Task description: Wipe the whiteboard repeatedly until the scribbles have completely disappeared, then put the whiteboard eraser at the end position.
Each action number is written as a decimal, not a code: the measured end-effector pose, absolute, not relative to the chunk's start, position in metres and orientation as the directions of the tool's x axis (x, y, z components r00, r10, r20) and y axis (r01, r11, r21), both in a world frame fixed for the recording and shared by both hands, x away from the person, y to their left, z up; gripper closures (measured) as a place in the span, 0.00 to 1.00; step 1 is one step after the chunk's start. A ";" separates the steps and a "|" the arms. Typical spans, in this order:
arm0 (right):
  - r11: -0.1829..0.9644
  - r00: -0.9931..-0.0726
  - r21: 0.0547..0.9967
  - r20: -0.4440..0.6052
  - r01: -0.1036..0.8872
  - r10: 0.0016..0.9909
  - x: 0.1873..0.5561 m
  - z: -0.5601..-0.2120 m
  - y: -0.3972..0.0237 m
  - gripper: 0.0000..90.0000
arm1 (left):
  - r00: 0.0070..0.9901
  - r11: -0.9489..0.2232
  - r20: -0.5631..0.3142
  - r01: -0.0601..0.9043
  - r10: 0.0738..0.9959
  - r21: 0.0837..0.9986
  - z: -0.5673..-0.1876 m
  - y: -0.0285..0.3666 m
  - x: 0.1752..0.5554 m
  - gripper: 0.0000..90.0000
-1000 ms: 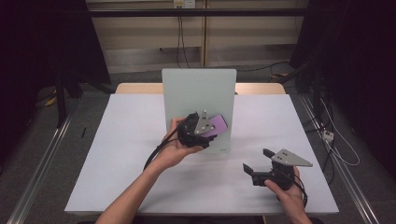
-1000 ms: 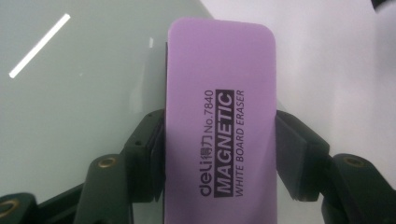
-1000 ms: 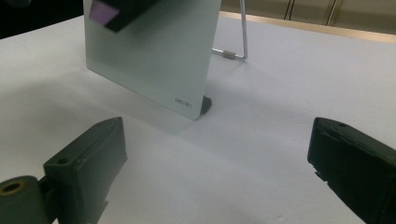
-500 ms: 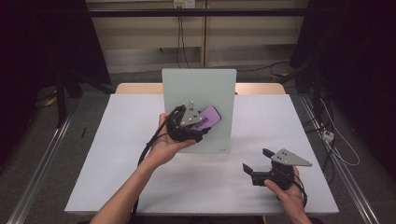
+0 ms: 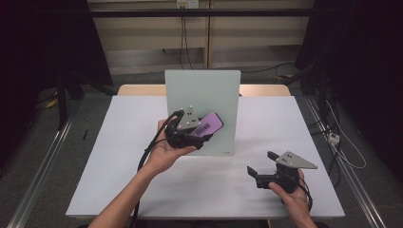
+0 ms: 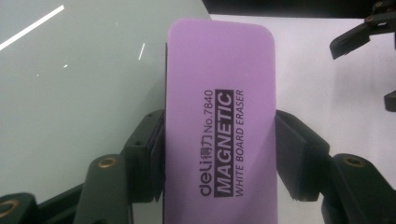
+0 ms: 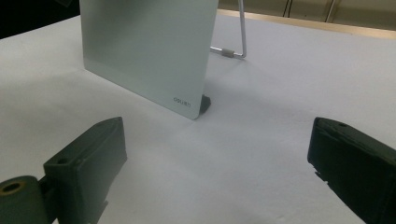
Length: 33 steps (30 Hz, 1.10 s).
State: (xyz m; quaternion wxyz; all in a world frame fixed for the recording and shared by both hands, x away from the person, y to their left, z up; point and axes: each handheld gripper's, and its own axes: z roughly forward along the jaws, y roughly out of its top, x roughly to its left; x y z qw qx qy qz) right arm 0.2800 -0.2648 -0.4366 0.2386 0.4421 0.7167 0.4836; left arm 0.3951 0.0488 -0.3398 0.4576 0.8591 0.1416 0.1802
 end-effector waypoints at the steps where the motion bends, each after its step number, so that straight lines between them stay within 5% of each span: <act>1: 0.144 -0.497 0.904 0.084 0.403 0.864 0.280 -0.437 -0.264 0.05 | 0.894 -0.541 0.174 0.087 0.413 0.837 -0.339 0.051 0.395 0.45; 33: 0.136 -0.494 0.909 0.085 0.395 0.865 0.279 -0.434 -0.268 0.05 | 0.949 -0.611 0.028 0.179 0.314 0.771 -0.345 0.065 0.380 0.45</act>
